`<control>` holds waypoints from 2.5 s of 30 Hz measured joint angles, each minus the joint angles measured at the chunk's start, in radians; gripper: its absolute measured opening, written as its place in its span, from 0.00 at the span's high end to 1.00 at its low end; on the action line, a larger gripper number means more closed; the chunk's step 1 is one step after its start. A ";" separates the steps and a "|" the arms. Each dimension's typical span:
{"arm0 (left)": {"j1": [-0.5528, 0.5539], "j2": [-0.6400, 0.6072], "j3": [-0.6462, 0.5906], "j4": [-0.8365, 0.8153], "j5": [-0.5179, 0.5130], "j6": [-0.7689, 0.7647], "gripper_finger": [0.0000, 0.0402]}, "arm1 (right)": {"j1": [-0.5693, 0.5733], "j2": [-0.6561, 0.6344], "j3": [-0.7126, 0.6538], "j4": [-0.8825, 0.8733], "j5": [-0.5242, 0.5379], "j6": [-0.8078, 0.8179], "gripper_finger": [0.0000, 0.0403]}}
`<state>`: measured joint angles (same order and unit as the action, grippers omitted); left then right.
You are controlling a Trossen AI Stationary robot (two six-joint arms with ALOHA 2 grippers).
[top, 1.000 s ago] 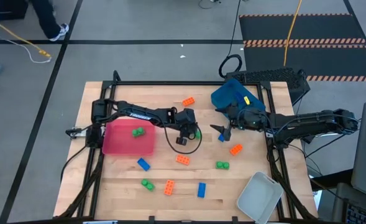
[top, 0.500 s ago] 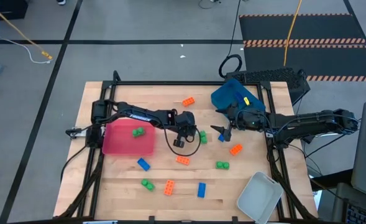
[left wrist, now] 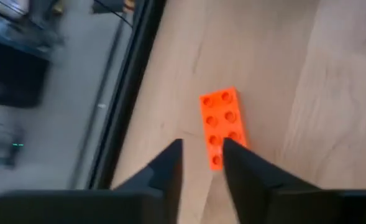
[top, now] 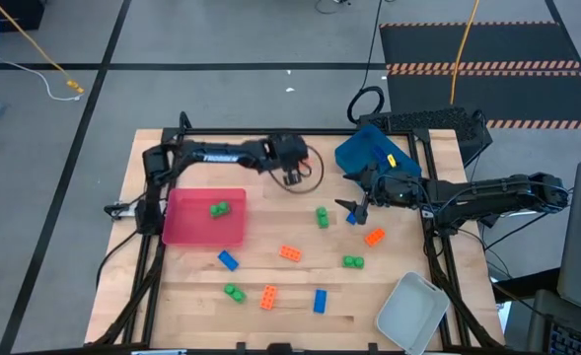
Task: Sort & place blocks by color
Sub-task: Put the orange game piece into the gray bin
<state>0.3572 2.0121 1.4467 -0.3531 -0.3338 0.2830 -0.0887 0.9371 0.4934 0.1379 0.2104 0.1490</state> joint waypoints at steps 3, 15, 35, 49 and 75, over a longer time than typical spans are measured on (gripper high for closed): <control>0.039 0.002 0.003 -0.020 0.096 -0.051 0.53 | 0.000 0.000 0.000 -0.011 -0.002 -0.003 0.02; 0.073 0.004 0.002 0.041 0.190 -0.079 0.18 | 0.000 0.000 0.000 0.013 -0.002 -0.017 0.02; 0.081 0.070 0.003 0.120 0.242 -0.113 0.39 | -0.042 0.000 0.000 0.225 0.001 -0.204 0.02; 0.080 0.072 0.002 0.093 0.243 -0.109 0.39 | -0.067 0.000 0.000 0.299 -0.002 -0.200 0.02; 0.082 0.081 0.002 0.059 0.282 -0.079 0.40 | -0.067 0.000 0.000 0.284 -0.003 -0.187 0.02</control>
<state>0.4393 2.0933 1.4487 -0.2942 -0.0521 0.2037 -0.1555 0.9371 0.4934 0.4216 0.2073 -0.0380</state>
